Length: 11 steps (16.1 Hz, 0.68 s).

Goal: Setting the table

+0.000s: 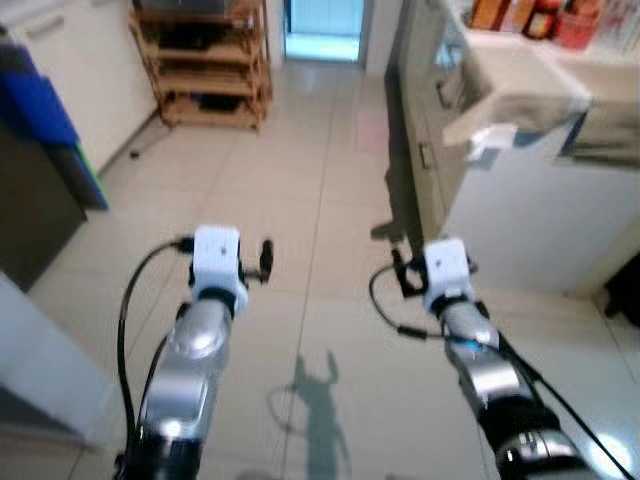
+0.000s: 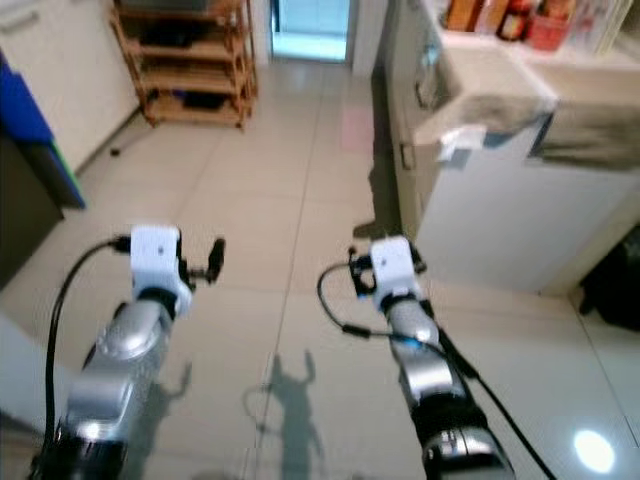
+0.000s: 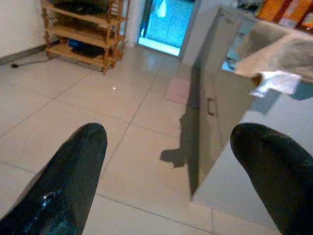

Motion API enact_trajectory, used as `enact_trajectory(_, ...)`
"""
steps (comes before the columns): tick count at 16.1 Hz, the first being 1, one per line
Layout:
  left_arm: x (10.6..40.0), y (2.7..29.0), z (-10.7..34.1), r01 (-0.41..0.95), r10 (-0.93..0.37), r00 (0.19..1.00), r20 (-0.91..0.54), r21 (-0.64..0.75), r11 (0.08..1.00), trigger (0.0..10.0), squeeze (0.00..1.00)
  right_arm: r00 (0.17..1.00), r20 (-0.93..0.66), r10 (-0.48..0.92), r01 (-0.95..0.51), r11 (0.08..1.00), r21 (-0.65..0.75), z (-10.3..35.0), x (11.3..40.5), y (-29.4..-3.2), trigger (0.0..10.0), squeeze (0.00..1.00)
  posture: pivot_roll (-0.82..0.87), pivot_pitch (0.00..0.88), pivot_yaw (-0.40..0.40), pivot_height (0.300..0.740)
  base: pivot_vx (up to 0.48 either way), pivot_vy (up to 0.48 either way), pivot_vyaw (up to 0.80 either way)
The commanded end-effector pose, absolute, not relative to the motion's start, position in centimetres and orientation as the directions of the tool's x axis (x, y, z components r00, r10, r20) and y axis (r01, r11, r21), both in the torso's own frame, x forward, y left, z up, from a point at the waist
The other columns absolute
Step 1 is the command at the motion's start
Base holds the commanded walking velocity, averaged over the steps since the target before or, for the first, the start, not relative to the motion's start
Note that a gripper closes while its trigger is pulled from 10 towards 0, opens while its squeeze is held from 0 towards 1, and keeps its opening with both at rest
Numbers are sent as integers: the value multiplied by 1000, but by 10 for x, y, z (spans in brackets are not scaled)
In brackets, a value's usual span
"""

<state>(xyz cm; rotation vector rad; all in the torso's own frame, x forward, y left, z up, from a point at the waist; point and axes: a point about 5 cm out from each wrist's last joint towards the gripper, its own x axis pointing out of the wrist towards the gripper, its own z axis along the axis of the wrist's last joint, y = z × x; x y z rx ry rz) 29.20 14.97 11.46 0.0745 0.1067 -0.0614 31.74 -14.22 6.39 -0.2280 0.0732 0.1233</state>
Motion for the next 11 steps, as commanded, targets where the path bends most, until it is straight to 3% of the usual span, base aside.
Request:
enact_trajectory(1,293,155,115,40,-31,994,-108,81,996,10000,0,989,-71,131,-143,967,-209,68,320,-137,10000,0,1,0,-5,740,0,0,0)
enact_trajectory(11,293,156,115,24,-16,995,-100,75,997,10000,0,988,-78,134,-148,967,-205,66,319,-136,10000,0,3,0,-5,740,0,0,0)
